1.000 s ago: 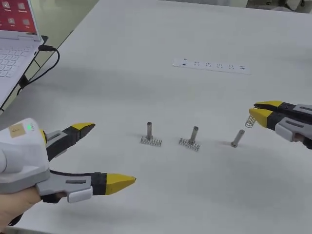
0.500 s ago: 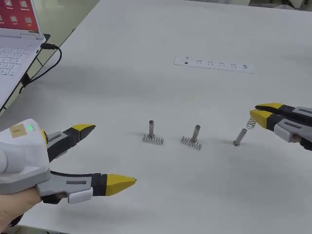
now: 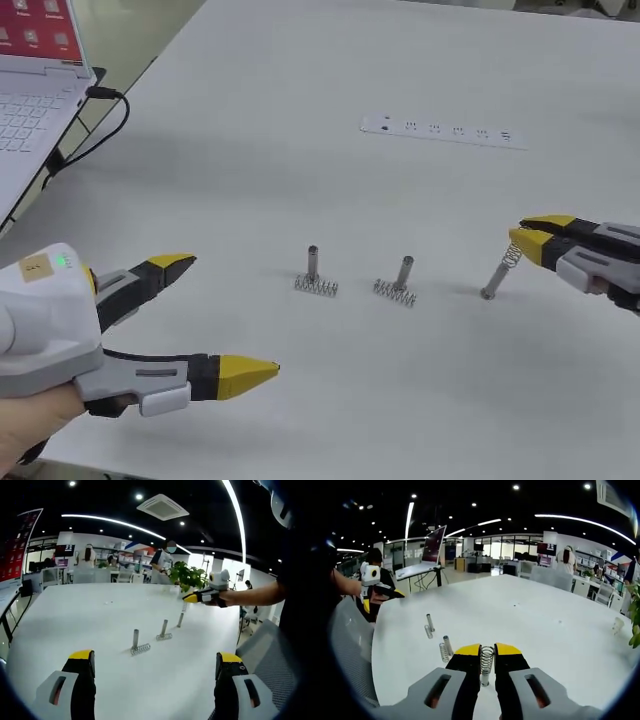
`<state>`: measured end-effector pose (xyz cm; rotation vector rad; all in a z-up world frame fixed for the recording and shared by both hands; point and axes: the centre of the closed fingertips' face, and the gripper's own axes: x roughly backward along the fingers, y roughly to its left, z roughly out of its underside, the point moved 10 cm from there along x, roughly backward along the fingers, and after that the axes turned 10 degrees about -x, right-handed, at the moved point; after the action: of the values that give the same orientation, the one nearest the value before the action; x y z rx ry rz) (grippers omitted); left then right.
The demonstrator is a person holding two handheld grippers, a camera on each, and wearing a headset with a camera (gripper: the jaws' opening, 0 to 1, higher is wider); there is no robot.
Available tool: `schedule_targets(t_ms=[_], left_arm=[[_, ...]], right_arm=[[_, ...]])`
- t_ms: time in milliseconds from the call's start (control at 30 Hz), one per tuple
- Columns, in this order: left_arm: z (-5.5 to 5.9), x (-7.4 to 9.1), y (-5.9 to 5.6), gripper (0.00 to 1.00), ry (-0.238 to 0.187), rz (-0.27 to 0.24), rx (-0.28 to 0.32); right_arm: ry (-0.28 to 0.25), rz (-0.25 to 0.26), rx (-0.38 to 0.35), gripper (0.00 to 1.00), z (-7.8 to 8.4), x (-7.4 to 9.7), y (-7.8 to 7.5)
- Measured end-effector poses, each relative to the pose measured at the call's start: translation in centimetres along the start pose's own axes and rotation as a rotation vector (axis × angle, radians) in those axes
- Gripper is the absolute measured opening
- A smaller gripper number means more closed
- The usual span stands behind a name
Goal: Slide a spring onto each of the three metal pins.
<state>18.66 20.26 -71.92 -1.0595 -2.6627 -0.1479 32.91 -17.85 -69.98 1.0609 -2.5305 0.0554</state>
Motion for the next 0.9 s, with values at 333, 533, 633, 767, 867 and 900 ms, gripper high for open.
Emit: schedule_targets(t_ms=[333,533,633,767,867,900], left_arm=[[0.19,0.15,-0.05,0.98,0.004,0.000,0.005],[0.16,0.15,-0.06,0.98,0.002,-0.001,0.009],[0.19,0.13,-0.03,0.98,0.005,-0.002,0.009],[0.20,0.09,-0.07,0.98,0.005,0.000,0.008],[0.26,0.09,-0.10,0.98,0.010,0.000,0.007],[0.27,0.09,-0.11,0.98,0.010,0.000,0.008]], right_arm=[[0.010,0.000,-0.010,0.07,0.41,-0.26,-0.19],[0.009,0.004,-0.018,0.07,0.58,-0.35,-0.27],[0.009,0.003,-0.024,0.07,0.67,-0.43,-0.23],[0.011,0.003,-0.022,0.07,0.79,-0.50,-0.16],[0.013,0.003,-0.021,0.07,0.88,-0.50,-0.18],[0.014,0.003,-0.022,0.07,0.91,-0.50,-0.19]])
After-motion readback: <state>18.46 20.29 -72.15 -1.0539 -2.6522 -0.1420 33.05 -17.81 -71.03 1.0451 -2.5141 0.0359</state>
